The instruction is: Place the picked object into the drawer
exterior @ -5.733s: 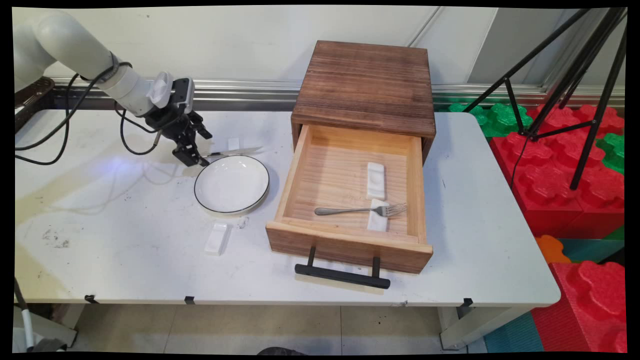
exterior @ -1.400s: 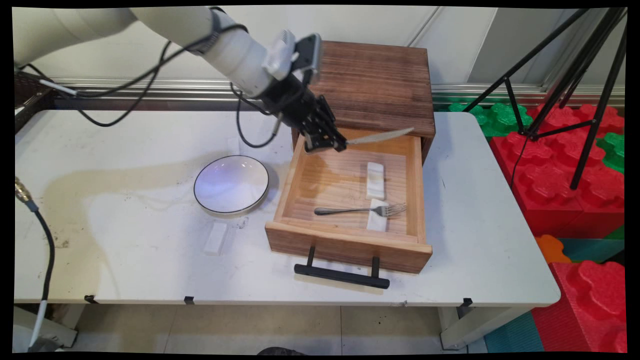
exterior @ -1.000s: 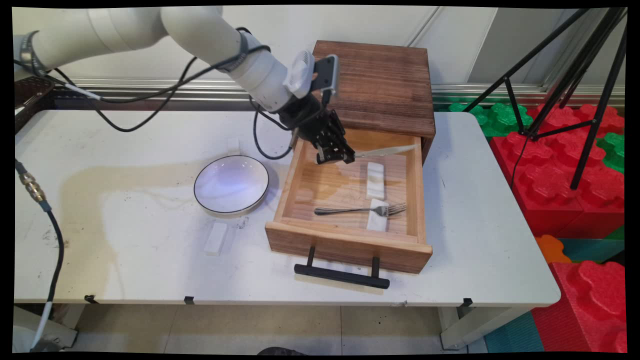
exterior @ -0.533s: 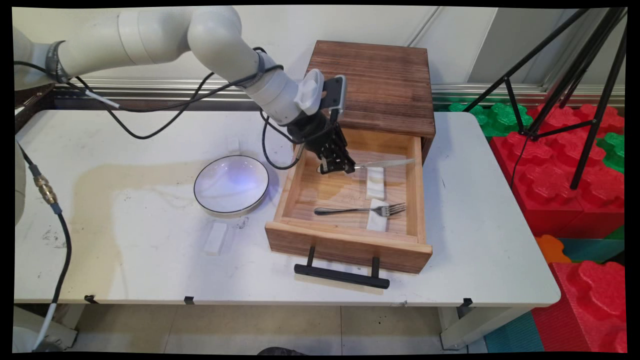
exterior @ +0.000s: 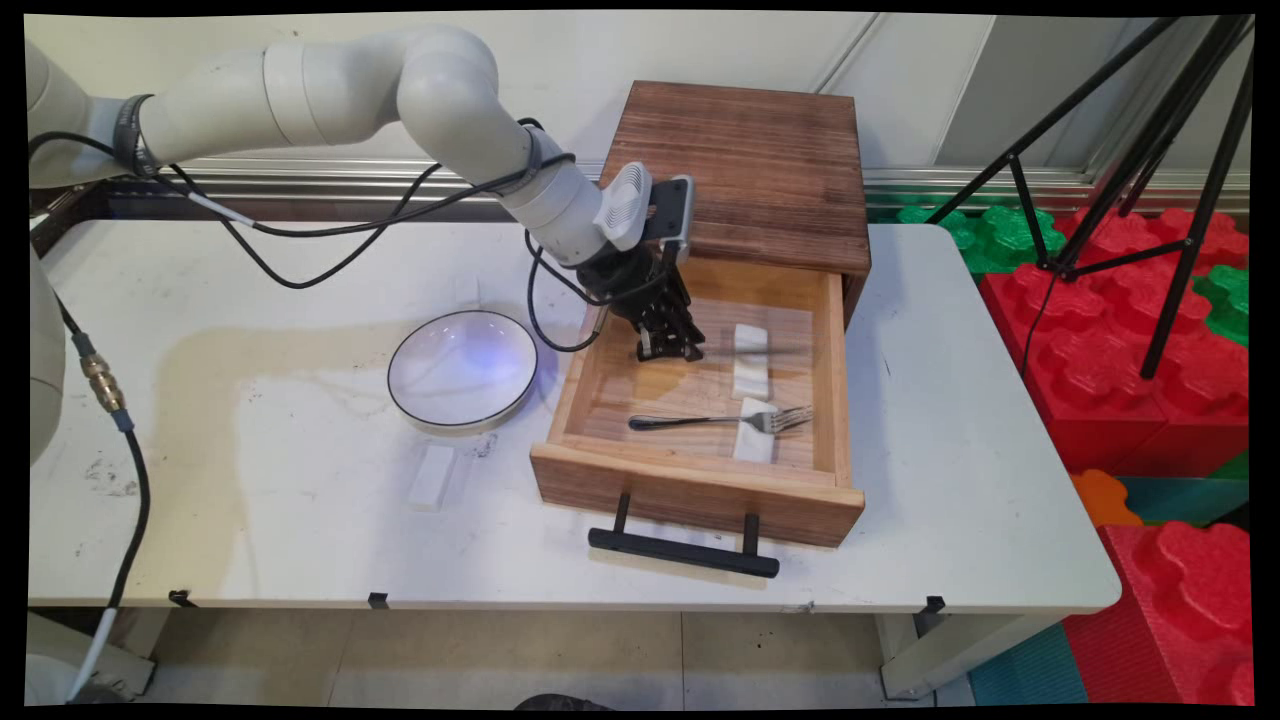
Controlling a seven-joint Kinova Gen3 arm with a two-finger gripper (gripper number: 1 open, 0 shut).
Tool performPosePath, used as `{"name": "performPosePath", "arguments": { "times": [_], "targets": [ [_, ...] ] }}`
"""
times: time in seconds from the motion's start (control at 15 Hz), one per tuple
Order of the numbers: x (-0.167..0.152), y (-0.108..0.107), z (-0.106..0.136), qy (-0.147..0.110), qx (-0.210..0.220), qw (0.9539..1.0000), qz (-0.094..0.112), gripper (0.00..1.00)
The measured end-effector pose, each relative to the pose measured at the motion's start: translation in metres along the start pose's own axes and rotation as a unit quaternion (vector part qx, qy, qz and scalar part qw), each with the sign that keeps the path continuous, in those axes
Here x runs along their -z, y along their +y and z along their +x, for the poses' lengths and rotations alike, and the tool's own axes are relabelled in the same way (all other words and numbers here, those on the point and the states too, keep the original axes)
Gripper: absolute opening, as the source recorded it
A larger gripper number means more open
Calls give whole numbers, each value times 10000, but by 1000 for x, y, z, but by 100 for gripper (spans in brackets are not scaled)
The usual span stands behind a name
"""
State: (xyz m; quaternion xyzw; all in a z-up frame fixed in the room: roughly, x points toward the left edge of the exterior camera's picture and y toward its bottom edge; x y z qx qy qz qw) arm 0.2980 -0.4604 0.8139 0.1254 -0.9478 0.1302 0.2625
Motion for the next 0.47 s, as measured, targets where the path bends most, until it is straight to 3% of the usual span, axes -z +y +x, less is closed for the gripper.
{"name": "performPosePath", "arguments": {
  "times": [0.47],
  "targets": [
    [-1, 0, 0, -3, -3, 10000, 47, 100]
  ]
}}
